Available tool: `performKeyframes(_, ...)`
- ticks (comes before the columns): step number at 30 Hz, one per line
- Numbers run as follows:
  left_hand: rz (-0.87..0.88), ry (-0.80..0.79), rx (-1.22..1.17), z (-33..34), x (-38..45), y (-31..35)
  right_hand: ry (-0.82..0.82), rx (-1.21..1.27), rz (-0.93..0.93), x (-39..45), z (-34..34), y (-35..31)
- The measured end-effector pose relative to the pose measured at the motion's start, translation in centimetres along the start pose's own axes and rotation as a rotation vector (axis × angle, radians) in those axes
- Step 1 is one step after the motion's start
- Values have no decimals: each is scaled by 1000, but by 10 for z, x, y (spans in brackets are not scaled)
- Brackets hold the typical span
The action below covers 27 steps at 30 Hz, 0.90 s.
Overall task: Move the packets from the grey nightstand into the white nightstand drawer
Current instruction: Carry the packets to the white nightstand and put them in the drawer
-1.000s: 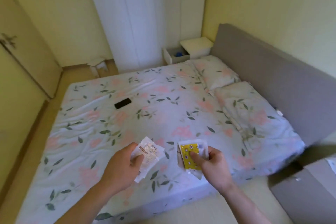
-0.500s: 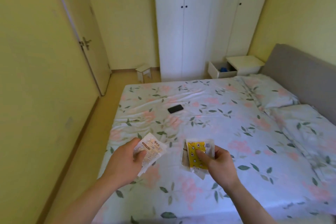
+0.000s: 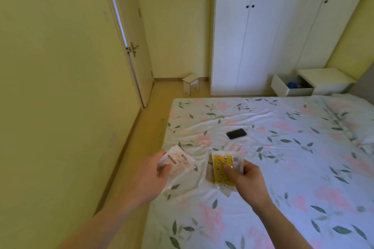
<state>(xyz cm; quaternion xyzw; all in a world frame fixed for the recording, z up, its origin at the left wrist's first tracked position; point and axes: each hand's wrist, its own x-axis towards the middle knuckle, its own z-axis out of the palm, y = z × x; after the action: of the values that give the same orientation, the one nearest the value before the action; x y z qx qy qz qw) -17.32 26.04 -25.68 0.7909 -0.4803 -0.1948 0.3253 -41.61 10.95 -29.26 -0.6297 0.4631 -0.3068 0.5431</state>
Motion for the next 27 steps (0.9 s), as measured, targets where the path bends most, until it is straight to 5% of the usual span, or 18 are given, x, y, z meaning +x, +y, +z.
performKeyframes(8, -18, 44, 24, -83, 97, -86, -52, -35, -19, 84, 124, -39)
performKeyframes(21, 187, -208, 90, -175, 306, -215, 405, -19, 56, 169, 266, -82)
performKeyframes(27, 310, -244, 56, -222, 371, -238, 481, -37, 79, 195, 328, -117)
